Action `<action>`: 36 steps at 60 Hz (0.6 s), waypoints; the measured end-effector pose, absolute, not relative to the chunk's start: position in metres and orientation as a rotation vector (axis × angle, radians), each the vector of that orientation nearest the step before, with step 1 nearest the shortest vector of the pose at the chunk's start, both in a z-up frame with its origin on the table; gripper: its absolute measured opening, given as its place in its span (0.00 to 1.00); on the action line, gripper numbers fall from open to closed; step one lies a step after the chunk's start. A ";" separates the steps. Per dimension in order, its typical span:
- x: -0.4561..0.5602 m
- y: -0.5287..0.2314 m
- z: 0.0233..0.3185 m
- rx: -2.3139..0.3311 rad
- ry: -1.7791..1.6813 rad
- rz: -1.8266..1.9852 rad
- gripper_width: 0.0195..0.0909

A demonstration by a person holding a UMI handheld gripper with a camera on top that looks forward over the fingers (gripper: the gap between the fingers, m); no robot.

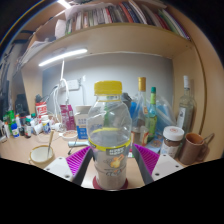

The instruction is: Pour water

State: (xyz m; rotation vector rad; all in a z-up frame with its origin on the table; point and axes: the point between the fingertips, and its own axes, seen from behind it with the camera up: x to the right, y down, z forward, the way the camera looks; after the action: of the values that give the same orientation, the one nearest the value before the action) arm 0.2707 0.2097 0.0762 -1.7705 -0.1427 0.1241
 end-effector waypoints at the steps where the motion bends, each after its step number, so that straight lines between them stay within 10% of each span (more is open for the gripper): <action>1: 0.272 0.208 0.076 -1.770 -0.134 0.123 0.92; 36: 0.288 -0.006 0.138 -1.677 -0.058 0.049 0.90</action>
State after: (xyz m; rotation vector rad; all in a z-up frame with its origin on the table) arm 0.2875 -0.0056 0.1384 -1.6767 -0.0580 0.0486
